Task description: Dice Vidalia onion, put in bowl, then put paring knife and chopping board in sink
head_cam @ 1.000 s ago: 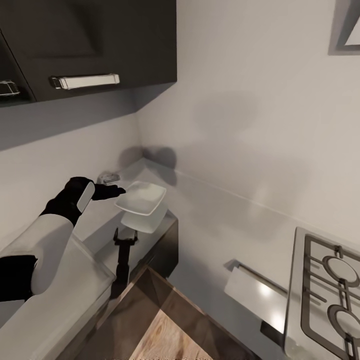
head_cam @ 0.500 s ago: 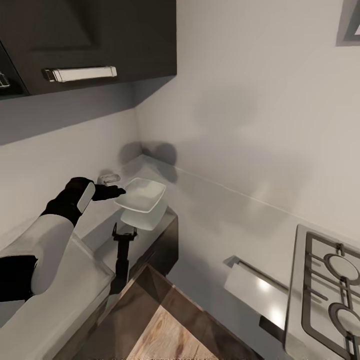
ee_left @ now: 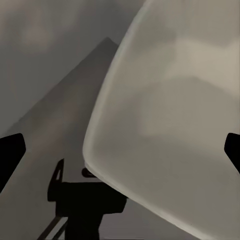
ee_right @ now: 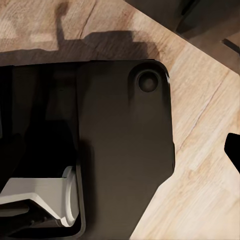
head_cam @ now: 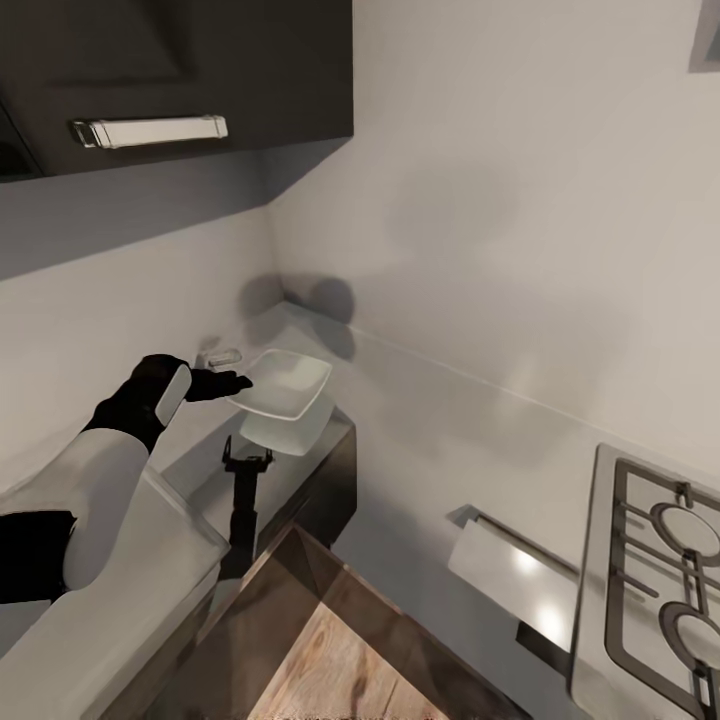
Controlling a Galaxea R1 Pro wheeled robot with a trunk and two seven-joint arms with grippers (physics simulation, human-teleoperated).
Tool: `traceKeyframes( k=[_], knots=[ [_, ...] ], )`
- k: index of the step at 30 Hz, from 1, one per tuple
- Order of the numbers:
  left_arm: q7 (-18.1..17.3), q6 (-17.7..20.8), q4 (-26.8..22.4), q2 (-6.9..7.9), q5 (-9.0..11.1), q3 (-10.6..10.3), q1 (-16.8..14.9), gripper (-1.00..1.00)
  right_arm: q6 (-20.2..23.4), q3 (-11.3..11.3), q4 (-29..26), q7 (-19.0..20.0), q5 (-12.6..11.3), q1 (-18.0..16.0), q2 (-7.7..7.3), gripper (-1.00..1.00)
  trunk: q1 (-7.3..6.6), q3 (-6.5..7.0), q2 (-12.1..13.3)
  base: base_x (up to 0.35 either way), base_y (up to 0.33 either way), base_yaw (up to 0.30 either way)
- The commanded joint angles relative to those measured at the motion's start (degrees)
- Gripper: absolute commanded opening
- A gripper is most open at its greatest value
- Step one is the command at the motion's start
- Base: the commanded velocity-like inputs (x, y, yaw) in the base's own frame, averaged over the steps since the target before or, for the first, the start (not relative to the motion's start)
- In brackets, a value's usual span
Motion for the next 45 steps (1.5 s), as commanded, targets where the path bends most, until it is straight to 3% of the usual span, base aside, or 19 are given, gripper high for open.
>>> traceKeyframes(
  k=[1, 45],
  knots=[
    [0.01, 0.23, -0.06, 0.02, 0.24, -0.18, -0.04, 1.0, -0.07, 0.19, -0.08, -0.28, -0.19, 0.02, -0.02, 1.0, 0.03, -0.19, -0.11, 0.0, 0.0, 0.0],
    [0.25, 0.22, 0.17, -0.03, -0.04, -0.2, 0.26, 1.0, -0.07, 0.23, -0.08, -0.34, -0.19, 0.02, -0.02, 1.0, 0.03, -4.28, -0.11, 0.027, 0.0, 0.0]
  ],
)
